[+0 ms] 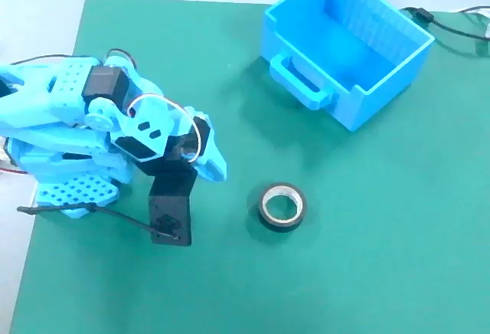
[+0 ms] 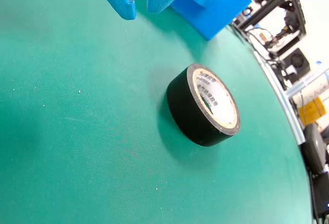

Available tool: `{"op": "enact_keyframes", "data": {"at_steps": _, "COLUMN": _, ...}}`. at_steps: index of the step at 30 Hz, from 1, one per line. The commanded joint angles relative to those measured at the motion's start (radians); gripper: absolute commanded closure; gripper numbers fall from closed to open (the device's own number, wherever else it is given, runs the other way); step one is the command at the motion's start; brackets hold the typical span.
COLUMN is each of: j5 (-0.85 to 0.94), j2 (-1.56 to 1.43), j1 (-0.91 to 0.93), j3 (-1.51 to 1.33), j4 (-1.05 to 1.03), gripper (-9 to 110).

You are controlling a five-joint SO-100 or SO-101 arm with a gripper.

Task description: Put the tape in the box

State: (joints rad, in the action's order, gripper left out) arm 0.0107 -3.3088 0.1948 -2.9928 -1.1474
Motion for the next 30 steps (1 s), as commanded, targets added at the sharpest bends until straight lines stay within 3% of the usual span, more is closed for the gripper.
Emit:
{"op": "enact_keyframes", "data": {"at_steps": 1, "j5": 0.028, "j2": -0.011, "j1": 0.009, "j3": -0.009, "j4": 0.029, "gripper": 102}}
{"op": "enact_keyframes", "data": {"at_steps": 30, "j5": 0.021, "j2": -0.011, "j1": 0.034, "j3": 0.08, "j4": 0.011, "gripper": 101}}
